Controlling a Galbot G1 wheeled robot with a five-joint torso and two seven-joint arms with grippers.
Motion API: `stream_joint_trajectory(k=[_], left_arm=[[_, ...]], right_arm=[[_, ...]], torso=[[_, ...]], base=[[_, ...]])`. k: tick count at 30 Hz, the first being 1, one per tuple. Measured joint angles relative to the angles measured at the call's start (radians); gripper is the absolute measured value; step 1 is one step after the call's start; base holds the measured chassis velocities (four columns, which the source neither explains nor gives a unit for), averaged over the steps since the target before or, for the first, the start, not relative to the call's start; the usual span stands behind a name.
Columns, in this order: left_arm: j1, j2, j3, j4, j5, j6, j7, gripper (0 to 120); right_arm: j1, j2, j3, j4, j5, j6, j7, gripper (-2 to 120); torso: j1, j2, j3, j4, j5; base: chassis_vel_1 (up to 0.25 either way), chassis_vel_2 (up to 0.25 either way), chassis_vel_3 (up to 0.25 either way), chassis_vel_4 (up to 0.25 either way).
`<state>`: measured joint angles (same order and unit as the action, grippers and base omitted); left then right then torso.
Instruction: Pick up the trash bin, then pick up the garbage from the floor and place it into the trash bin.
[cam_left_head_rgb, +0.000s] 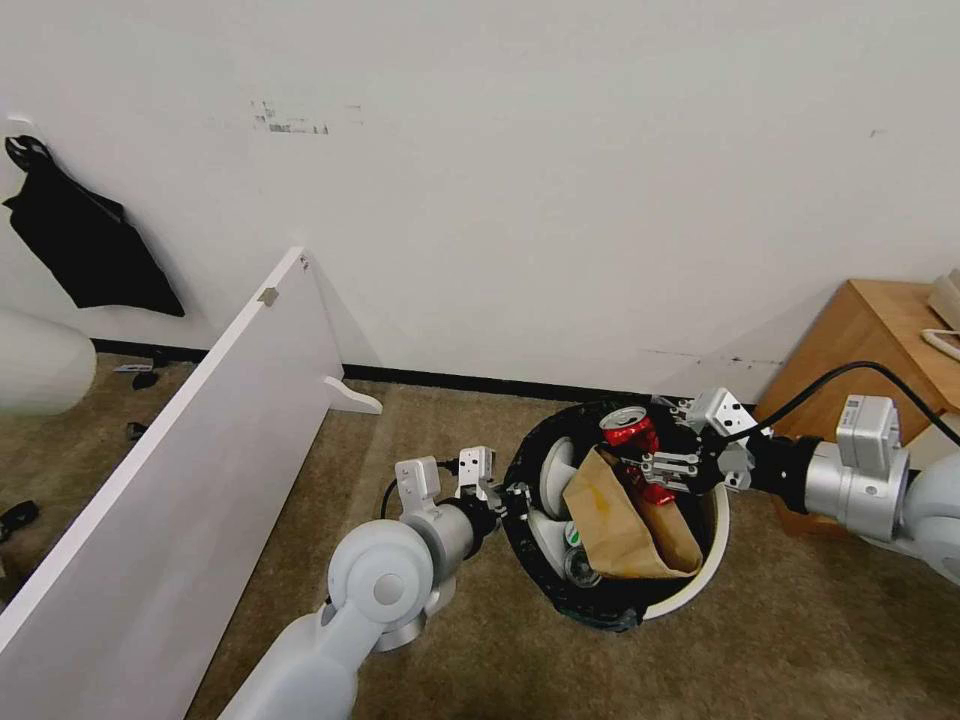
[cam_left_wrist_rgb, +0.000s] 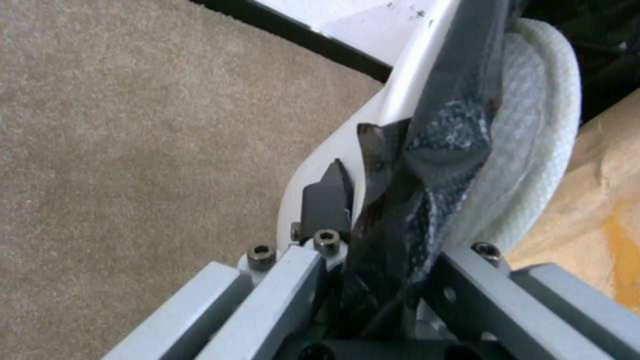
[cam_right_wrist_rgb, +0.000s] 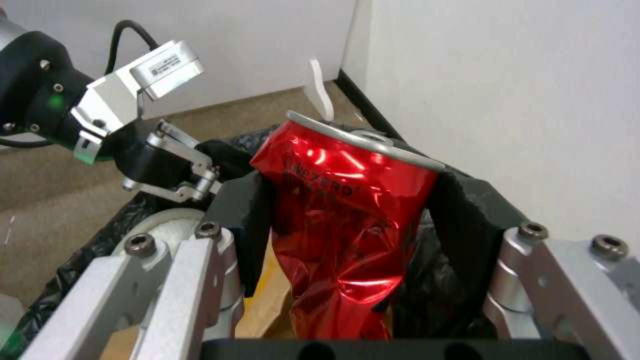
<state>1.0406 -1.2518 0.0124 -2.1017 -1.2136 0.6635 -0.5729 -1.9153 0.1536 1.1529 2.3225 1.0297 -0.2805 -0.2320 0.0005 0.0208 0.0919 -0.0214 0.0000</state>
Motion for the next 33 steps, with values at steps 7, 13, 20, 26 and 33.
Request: stream_joint_trajectory(k=[7,13,20,26,33], left_arm=[[-0.002,-0.001,-0.004,0.0,-0.009,-0.002,-0.003,1],[0.0,-0.006,-0.007,-0.001,-0.013,-0.003,-0.004,1],[0.001,-0.001,-0.009,-0.003,-0.013,-0.004,-0.004,1],[-0.001,0.002,-0.009,-0.003,-0.016,-0.005,-0.004,1],[0.0,0.008,-0.01,-0.003,-0.017,-0.006,-0.004,1]], right_arm=[[0.0,0.005,0.002,0.002,-0.007,-0.004,-0.007,54],[0.002,-0.001,0.008,0.001,-0.008,-0.006,-0.01,56],[0.003,-0.002,0.013,0.002,-0.005,-0.009,-0.011,87],[0.005,0.002,0.016,0.003,-0.005,-0.01,-0.011,99],[0.006,0.003,0.018,0.006,-0.004,-0.01,-0.012,100]], torso=[[0.0,0.0,0.0,0.0,0.0],[0.0,0.0,0.0,0.0,0.0],[0.0,0.0,0.0,0.0,0.0],[0.0,0.0,0.0,0.0,0.0],[0.0,0.0,0.0,0.0,0.0]], base=[[0.0,0.0,0.0,0.0],[0.0,0.0,0.0,0.0],[0.0,0.0,0.0,0.0],[0.0,0.0,0.0,0.0],[0.0,0.0,0.0,0.0]])
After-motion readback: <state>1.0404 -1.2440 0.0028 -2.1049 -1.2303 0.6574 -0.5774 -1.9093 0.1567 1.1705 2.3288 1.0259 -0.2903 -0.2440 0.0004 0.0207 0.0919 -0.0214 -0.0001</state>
